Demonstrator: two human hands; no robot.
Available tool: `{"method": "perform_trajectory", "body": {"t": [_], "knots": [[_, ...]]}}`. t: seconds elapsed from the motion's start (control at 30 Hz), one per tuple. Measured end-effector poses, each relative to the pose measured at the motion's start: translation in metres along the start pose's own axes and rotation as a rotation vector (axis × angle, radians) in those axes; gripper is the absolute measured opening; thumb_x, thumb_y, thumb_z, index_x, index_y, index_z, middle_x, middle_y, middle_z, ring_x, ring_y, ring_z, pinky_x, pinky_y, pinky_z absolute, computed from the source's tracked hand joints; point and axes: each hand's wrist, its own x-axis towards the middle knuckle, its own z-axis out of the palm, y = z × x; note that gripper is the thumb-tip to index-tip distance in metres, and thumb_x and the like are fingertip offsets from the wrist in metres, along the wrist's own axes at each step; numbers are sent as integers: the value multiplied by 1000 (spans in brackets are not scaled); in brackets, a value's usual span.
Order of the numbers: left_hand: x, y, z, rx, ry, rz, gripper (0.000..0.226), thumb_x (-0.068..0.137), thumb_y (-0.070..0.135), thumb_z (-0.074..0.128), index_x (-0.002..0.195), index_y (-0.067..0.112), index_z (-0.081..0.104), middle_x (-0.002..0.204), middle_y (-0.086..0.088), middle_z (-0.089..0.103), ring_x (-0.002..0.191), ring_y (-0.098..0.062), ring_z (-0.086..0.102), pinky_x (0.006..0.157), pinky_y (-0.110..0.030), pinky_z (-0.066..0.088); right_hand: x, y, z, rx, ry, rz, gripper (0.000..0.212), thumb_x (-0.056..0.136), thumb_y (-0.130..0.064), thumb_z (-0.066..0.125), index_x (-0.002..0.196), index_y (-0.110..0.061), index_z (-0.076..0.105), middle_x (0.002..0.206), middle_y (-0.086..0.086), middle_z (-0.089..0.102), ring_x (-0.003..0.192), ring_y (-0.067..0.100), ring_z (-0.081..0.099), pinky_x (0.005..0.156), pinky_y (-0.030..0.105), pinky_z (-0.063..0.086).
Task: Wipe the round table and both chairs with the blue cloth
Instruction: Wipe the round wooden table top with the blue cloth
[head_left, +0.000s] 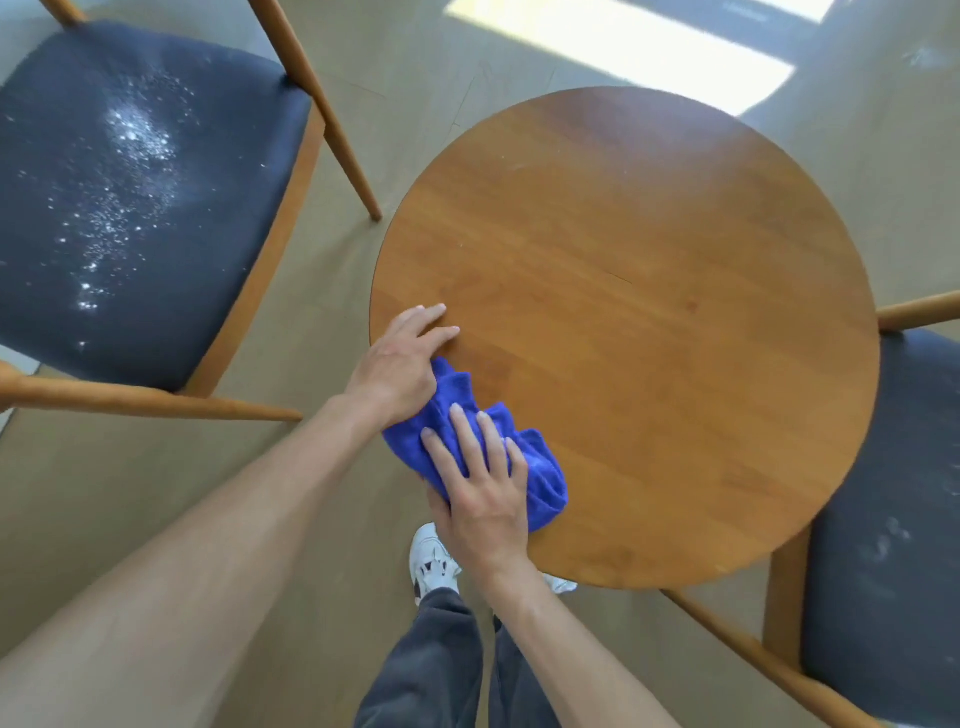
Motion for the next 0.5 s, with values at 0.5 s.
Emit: {"method": "perform_trajectory", "body": {"t": [0.5], "knots": [[-7,25,12,258,-62,-79,61,95,39,46,148,18,25,159,-4,2,146,-21,-3,119,-38,10,-90,180,-84,-101,-66,-241,42,89,-33,62,130,-31,56,147,3,45,134,26,45,102,49,40]]}}
